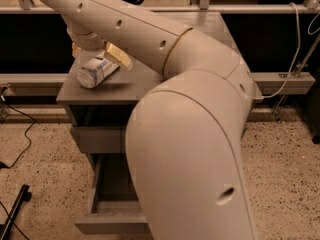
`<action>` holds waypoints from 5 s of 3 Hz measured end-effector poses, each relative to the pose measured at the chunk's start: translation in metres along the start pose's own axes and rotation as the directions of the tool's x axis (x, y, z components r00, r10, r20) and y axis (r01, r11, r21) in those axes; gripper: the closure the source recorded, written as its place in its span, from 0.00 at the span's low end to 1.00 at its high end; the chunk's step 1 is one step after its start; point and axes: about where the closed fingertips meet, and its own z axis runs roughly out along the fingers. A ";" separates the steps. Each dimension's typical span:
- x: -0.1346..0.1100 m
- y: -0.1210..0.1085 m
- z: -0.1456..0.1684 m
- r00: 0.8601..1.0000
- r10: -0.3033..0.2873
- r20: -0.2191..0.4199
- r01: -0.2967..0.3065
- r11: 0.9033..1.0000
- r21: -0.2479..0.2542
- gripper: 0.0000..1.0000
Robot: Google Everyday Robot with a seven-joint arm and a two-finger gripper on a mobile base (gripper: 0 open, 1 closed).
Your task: Place blue plastic bottle into middle drawer
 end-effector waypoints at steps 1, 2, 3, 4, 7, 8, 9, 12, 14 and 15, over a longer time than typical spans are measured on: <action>0.004 -0.008 0.014 1.000 -0.011 0.023 0.012 0.998 -0.058 0.18; 0.006 -0.010 0.028 0.999 -0.017 0.050 0.023 0.993 -0.114 0.42; 0.007 -0.005 0.027 0.996 0.008 0.084 0.001 0.994 -0.111 0.65; 0.008 0.004 0.014 0.992 0.062 0.111 -0.053 0.995 -0.080 0.88; 0.033 0.087 -0.119 0.907 0.366 0.206 -0.394 0.911 0.117 1.00; 0.055 0.158 -0.103 0.801 0.559 0.216 -0.582 0.811 0.062 1.00; 0.073 0.238 -0.092 0.678 0.711 0.188 -0.725 0.688 0.015 1.00; 0.085 0.359 -0.116 0.504 0.860 0.083 -0.863 0.506 -0.002 1.00; 0.020 0.385 -0.100 0.407 0.910 0.085 -0.898 0.415 -0.143 1.00; -0.062 0.415 -0.084 0.280 0.948 0.151 -0.907 0.313 -0.283 1.00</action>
Offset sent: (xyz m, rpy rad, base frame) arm 0.0105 -0.0105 -0.0279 -0.2241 0.2062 -0.0630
